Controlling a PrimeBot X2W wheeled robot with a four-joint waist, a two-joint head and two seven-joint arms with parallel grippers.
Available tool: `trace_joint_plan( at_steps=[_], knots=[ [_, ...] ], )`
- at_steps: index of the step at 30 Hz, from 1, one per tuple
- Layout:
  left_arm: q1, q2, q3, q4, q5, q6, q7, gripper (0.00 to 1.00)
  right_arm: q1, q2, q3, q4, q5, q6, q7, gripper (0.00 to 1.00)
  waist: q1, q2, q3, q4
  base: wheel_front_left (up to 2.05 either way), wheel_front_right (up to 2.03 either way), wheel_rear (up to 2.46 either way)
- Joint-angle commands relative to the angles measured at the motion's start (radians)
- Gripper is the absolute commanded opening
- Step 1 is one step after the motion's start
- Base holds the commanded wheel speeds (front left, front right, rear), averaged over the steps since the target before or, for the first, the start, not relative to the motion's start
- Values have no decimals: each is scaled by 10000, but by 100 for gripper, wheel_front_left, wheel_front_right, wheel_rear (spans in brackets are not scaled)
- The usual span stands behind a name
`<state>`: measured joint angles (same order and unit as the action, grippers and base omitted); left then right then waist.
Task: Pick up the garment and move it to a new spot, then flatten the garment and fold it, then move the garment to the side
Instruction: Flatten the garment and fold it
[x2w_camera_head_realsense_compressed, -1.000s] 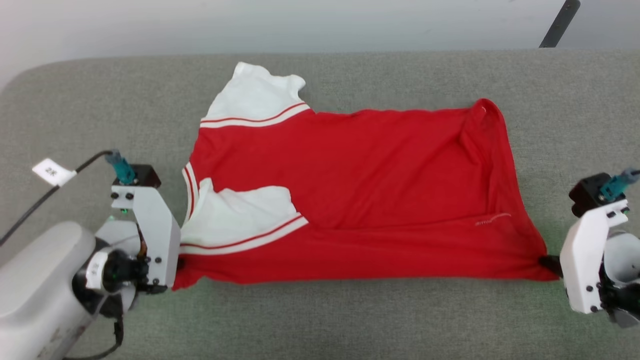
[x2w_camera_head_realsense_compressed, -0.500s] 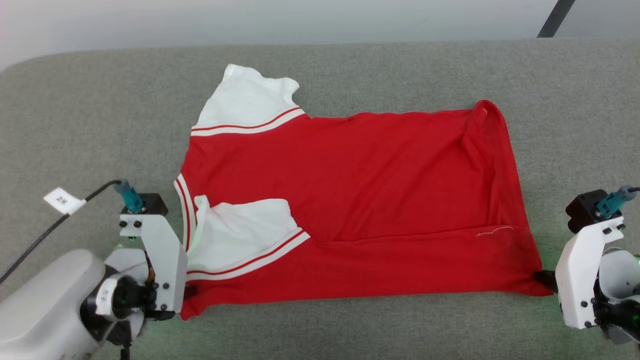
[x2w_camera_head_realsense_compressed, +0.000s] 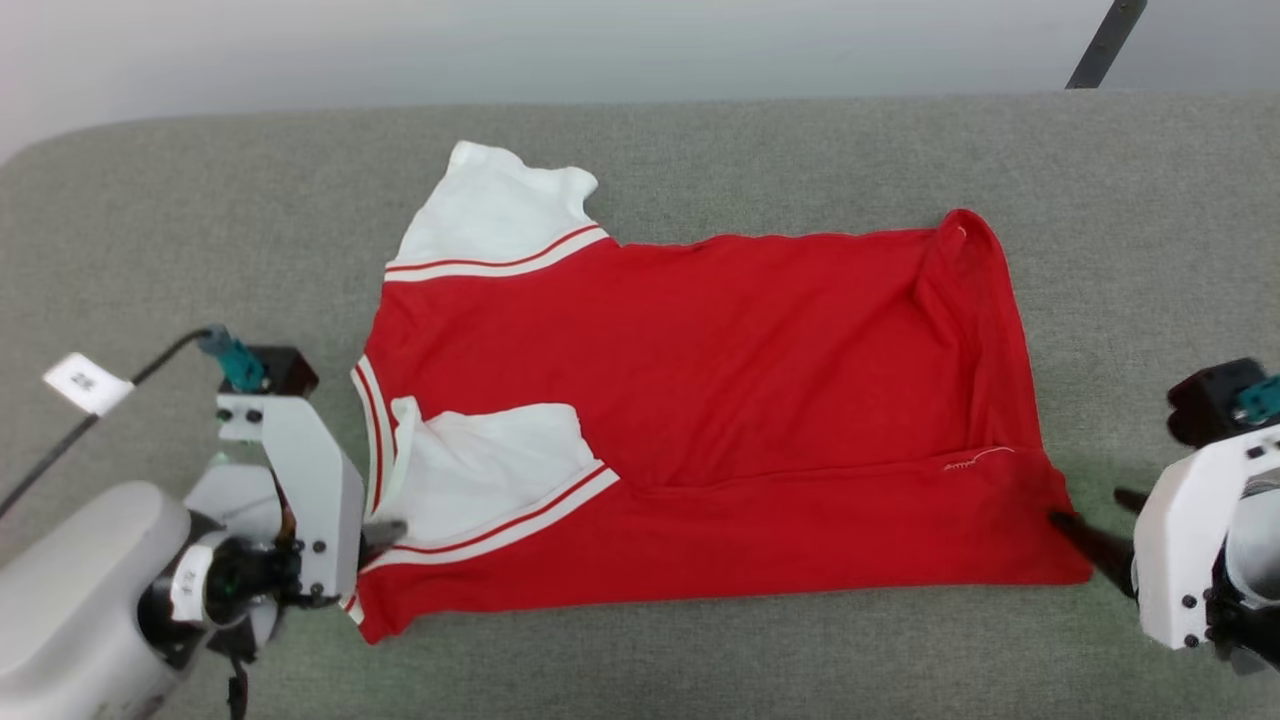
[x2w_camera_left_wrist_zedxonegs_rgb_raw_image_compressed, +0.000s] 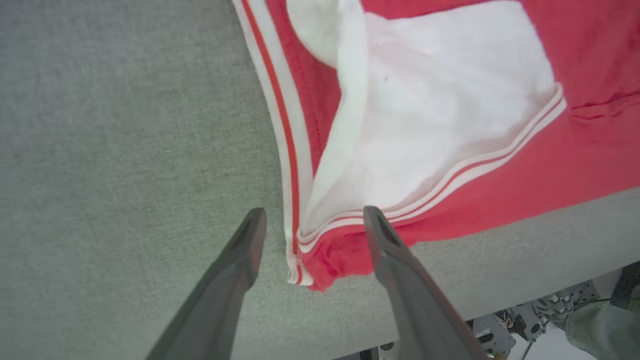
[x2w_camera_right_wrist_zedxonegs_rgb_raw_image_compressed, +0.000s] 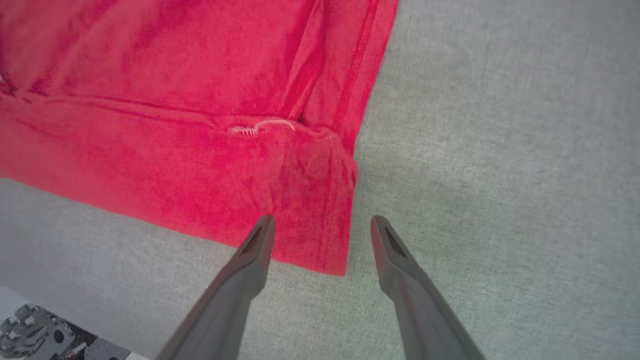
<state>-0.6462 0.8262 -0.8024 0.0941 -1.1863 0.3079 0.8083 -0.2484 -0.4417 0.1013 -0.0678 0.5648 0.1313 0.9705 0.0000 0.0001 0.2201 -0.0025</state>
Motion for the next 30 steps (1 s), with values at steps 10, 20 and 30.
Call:
trace_joint_plan(
  at_steps=[10,20,30],
  knots=[
    [-788,97,623,-159,736,-442,-1444,100,291,339,-331,-1051,-1103,-11,-2884,100,0,-1,14,-291,0,0,0],
    [-2379,-218,1070,763,1755,-1314,-3019,100,-196,967,-339,-1160,-2874,-11,-7438,100,0,-1,494,-1001,0,0,0],
    [-4112,-758,1130,2596,2508,-2216,-3955,100,-413,2080,-403,-1298,-4014,-11,-10283,100,0,-1,1419,-1796,0,0,0]
  ],
)
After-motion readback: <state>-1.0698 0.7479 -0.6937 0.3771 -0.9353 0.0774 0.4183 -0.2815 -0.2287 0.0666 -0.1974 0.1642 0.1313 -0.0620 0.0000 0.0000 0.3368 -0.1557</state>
